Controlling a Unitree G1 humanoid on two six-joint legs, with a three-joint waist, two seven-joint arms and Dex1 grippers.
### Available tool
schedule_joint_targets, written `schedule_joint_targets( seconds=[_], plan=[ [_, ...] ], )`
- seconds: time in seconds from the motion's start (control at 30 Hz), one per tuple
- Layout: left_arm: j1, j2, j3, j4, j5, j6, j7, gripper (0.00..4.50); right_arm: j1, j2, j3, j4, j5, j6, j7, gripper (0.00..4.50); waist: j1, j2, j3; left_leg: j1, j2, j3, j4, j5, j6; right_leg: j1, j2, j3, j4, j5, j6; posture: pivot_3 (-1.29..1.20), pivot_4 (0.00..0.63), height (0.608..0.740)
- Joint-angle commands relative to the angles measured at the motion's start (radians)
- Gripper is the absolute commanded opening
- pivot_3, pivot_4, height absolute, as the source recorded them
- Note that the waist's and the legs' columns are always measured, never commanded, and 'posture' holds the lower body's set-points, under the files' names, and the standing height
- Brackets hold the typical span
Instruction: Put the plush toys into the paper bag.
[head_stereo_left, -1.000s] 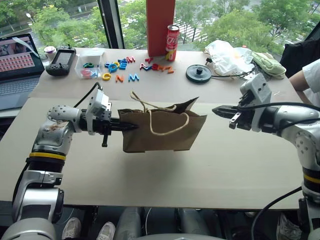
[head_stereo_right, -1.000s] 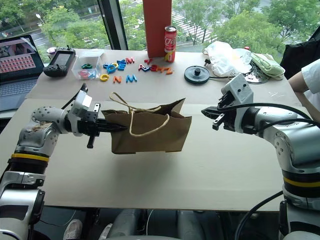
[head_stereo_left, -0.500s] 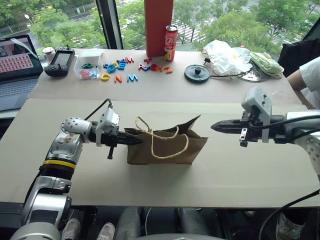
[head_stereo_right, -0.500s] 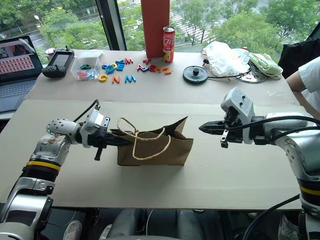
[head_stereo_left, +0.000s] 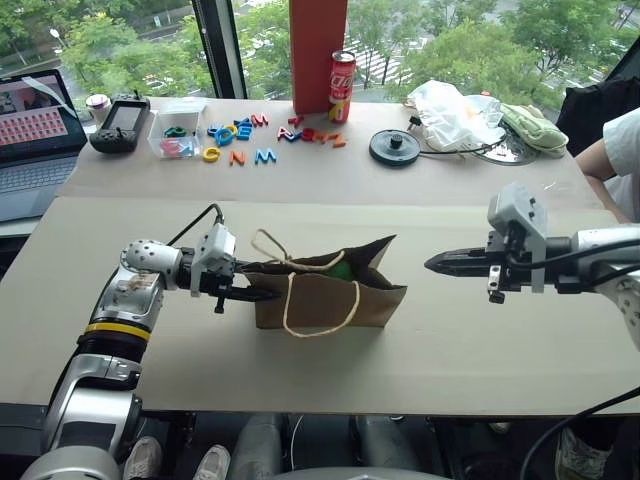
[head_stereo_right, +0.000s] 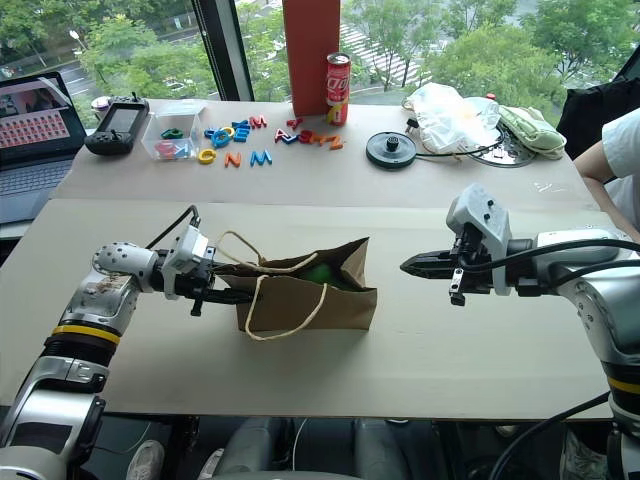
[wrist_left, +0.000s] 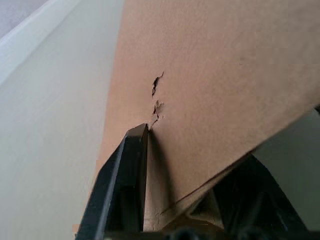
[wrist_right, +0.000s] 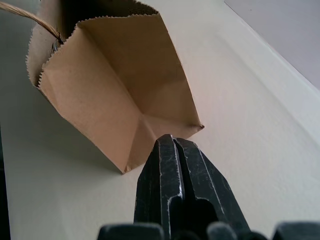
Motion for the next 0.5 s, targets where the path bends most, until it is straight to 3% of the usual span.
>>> schedule_joint_targets(
  seconds=[0.03, 0.07, 0.1, 0.5],
  plan=[
    [0.000, 0.039, 0.018, -0.079, -0.011, 0.044, 0.001, 3.41, -0.008, 0.003, -0.003, -0.007, -0.009, -0.031, -0.004, 0.00, 0.000, 0.000, 0.000, 0.000, 0.000, 0.000, 0.000, 0.000, 0.000, 0.000, 0.000, 0.000, 0.000, 0.000, 0.000, 0.00, 0.150, 0.739],
    [0.003, 0.050, 0.023, -0.099, -0.020, 0.066, 0.000, 3.62, -0.012, 0.005, 0.000, -0.004, -0.011, -0.032, -0.003, 0.00, 0.000, 0.000, 0.000, 0.000, 0.000, 0.000, 0.000, 0.000, 0.000, 0.000, 0.000, 0.000, 0.000, 0.000, 0.000, 0.00, 0.150, 0.739],
    [0.007, 0.065, 0.028, -0.125, -0.030, 0.092, -0.002, 4.11, -0.016, 0.006, 0.004, -0.001, -0.014, -0.034, -0.003, 0.00, 0.000, 0.000, 0.000, 0.000, 0.000, 0.000, 0.000, 0.000, 0.000, 0.000, 0.000, 0.000, 0.000, 0.000, 0.000, 0.00, 0.150, 0.739],
    [-0.013, 0.291, 0.194, -0.419, -0.260, 0.506, 0.023, 4.11, -0.056, 0.011, 0.028, 0.034, -0.023, -0.067, 0.021, 0.00, -0.002, 0.000, 0.000, 0.000, 0.001, 0.000, 0.000, 0.000, 0.000, 0.000, 0.000, 0.000, 0.000, 0.000, 0.000, 0.00, 0.150, 0.739]
  ],
)
